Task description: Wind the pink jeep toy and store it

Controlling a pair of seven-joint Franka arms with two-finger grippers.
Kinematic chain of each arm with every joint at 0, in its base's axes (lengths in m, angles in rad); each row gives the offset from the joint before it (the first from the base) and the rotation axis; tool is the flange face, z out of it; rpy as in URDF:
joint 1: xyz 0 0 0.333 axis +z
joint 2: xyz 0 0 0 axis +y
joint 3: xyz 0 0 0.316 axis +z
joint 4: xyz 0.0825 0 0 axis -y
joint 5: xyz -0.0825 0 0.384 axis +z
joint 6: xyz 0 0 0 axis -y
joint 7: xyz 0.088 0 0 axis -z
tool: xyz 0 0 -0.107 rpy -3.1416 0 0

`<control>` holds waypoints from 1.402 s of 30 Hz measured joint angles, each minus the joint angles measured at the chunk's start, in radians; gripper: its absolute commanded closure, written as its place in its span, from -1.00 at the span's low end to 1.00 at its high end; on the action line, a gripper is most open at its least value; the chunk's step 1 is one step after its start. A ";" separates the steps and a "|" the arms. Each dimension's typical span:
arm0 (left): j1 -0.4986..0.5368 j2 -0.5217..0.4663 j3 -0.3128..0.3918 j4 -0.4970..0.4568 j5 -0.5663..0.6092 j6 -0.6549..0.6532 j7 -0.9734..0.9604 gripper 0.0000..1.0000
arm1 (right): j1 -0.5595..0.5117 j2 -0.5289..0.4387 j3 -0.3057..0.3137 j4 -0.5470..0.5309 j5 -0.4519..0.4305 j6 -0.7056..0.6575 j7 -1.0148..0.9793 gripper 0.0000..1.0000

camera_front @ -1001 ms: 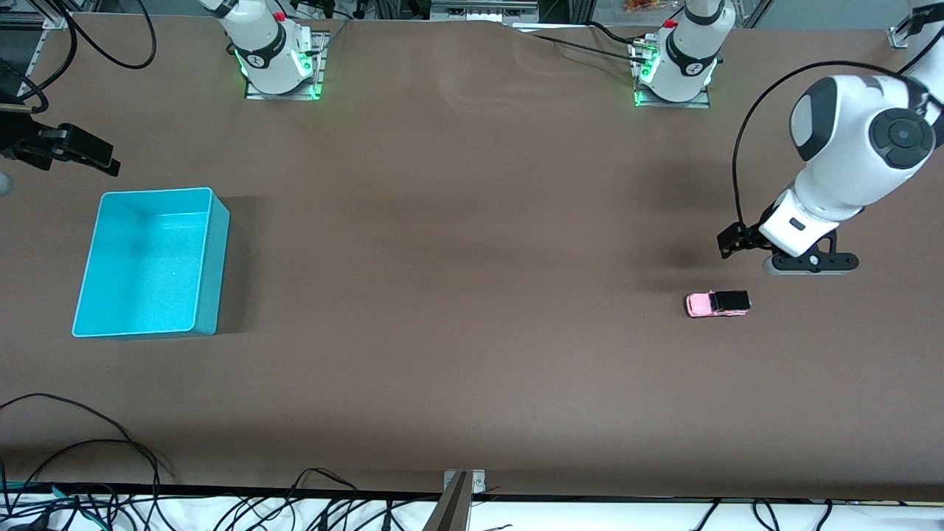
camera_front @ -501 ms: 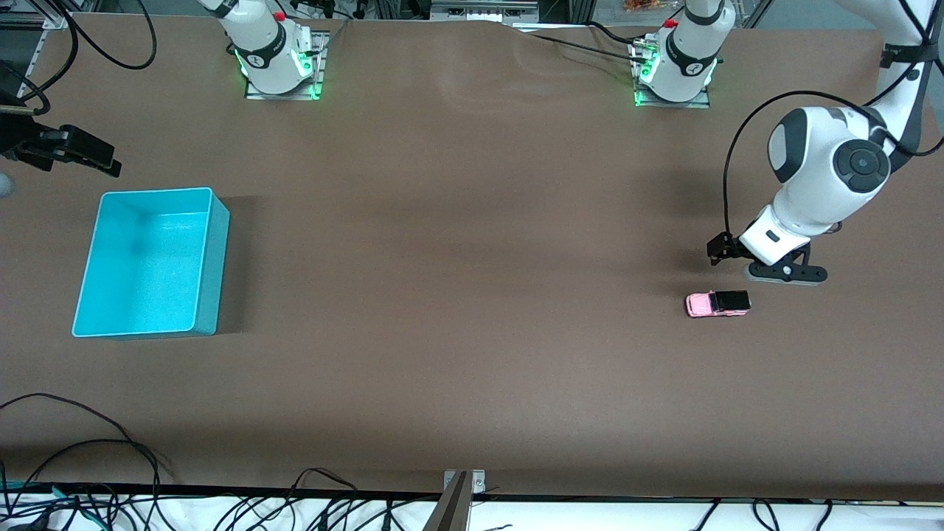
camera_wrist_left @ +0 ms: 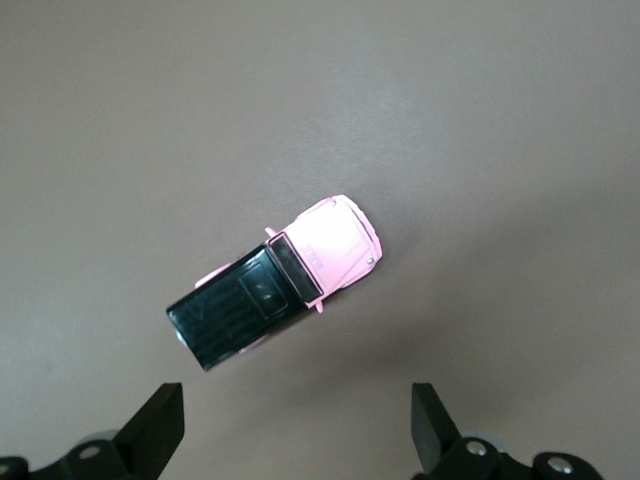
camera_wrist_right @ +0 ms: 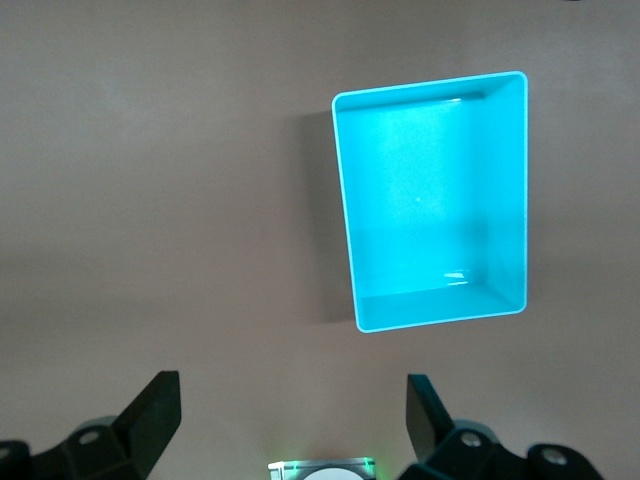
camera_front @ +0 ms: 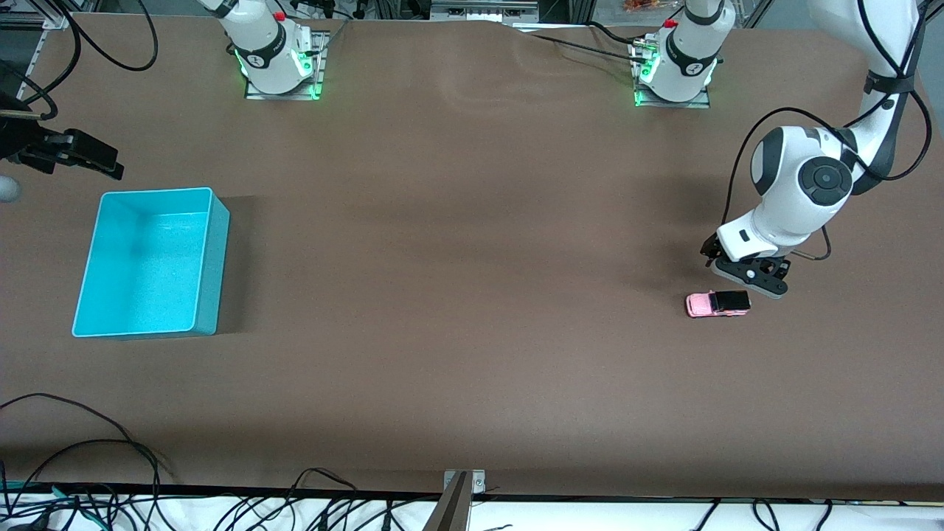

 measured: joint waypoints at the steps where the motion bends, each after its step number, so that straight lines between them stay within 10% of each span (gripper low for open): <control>1: 0.002 0.003 0.001 0.000 0.000 0.004 0.028 -1.00 | 0.001 0.000 0.000 0.000 -0.004 0.000 0.000 -1.00; 25: 0.021 0.143 0.003 0.031 -0.145 0.116 0.781 -1.00 | -0.002 0.008 -0.003 0.000 -0.016 0.015 0.000 -1.00; 42: 0.030 0.178 0.004 0.094 -0.167 0.117 0.950 -1.00 | -0.007 0.017 -0.011 0.000 -0.016 0.018 -0.022 -1.00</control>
